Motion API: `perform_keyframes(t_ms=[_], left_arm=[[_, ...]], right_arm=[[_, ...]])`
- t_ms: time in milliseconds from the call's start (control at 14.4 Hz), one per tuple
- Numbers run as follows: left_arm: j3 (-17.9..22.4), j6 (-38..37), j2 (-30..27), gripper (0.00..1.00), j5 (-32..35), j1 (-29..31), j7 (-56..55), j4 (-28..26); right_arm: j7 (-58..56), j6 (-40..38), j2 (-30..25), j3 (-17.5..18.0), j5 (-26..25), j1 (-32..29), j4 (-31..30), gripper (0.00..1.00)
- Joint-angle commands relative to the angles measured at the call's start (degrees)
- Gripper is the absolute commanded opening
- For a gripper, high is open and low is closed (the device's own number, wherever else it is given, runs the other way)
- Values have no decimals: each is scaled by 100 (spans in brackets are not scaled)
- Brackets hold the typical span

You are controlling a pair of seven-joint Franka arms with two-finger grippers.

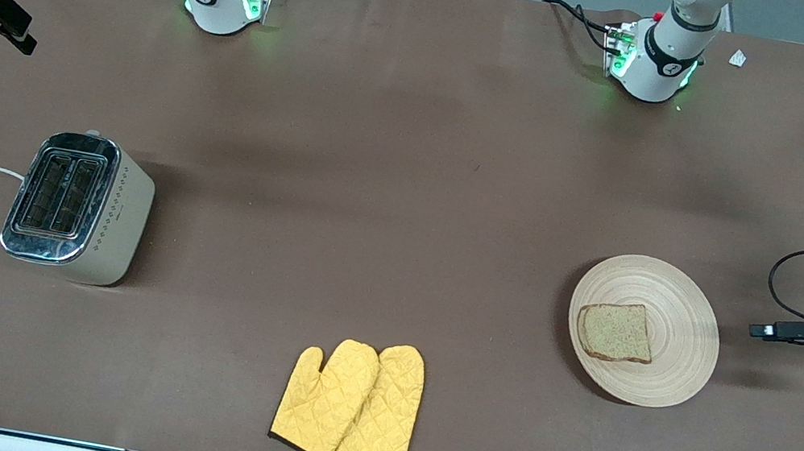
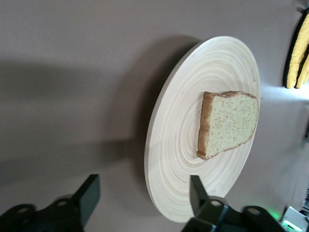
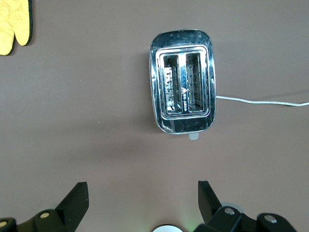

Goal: Move plate and put bread in toaster
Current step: 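Reach the left gripper to the wooden plate rim and grip it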

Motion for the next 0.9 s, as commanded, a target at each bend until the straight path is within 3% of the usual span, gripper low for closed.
perform_keyframes(t_ms=[0, 830], left_arm=[[-26, -56, 242, 78, -133, -10, 197, 178], [-43, -82, 480, 62, -475, -10, 699, 178]], right_arm=[[-3, -10, -109, -8, 86, -11, -105, 100], [-12, -10, -100, -8, 156, -11, -105, 100]])
